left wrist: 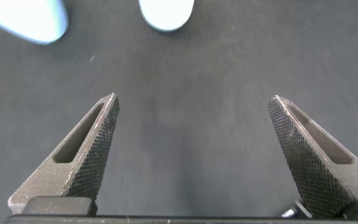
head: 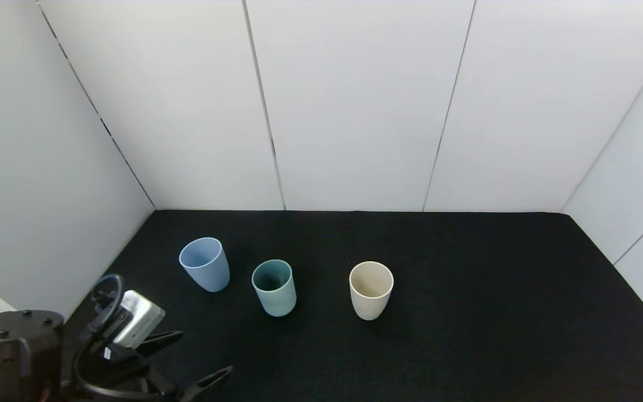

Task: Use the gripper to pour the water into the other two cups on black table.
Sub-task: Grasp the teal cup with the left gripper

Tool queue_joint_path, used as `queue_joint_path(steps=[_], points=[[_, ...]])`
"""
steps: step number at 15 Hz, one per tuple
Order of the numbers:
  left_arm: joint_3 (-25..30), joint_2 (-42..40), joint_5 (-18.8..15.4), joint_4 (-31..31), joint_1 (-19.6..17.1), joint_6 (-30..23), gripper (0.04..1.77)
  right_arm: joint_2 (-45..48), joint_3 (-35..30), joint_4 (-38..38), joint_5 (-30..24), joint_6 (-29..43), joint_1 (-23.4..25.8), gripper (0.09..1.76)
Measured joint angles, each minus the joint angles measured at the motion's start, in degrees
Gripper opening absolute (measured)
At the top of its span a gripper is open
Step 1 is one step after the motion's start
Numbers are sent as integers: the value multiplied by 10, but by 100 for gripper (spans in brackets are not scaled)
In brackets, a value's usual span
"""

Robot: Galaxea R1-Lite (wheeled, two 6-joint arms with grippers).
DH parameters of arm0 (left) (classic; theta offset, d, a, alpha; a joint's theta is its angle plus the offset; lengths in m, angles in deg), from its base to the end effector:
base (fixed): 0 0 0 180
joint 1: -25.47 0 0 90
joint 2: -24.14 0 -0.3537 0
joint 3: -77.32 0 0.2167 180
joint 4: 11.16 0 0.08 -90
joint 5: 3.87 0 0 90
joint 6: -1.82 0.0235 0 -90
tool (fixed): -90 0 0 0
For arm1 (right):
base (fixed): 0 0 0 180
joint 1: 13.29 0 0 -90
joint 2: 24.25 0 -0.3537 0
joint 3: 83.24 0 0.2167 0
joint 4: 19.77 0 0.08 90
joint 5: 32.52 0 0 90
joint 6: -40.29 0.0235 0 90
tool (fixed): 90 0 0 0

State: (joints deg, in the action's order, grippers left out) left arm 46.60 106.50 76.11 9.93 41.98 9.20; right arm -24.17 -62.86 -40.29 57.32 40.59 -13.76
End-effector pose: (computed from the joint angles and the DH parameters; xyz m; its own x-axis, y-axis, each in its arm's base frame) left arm 0.1679 -0.0540 0.1282 0.7636 -0.4078 -0.5005 0.4826 0.8755 0.0229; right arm -0.0472 -0.0003 0.0751 0.9999 0.0110 -0.0010 -0.0110 0.9999 0.0052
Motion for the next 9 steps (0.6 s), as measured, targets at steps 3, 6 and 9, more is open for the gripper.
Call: queue_joint_path(steps=[3, 6, 9], points=[[-4, 111, 7, 125, 13, 2, 172, 0, 0, 0, 0, 0, 0, 171], [-8, 213, 11, 268, 18, 1, 172, 0, 0, 0, 0, 0, 0, 171], [-21, 290, 15, 353, 20, 1, 172, 0, 0, 0, 0, 0, 0, 171]])
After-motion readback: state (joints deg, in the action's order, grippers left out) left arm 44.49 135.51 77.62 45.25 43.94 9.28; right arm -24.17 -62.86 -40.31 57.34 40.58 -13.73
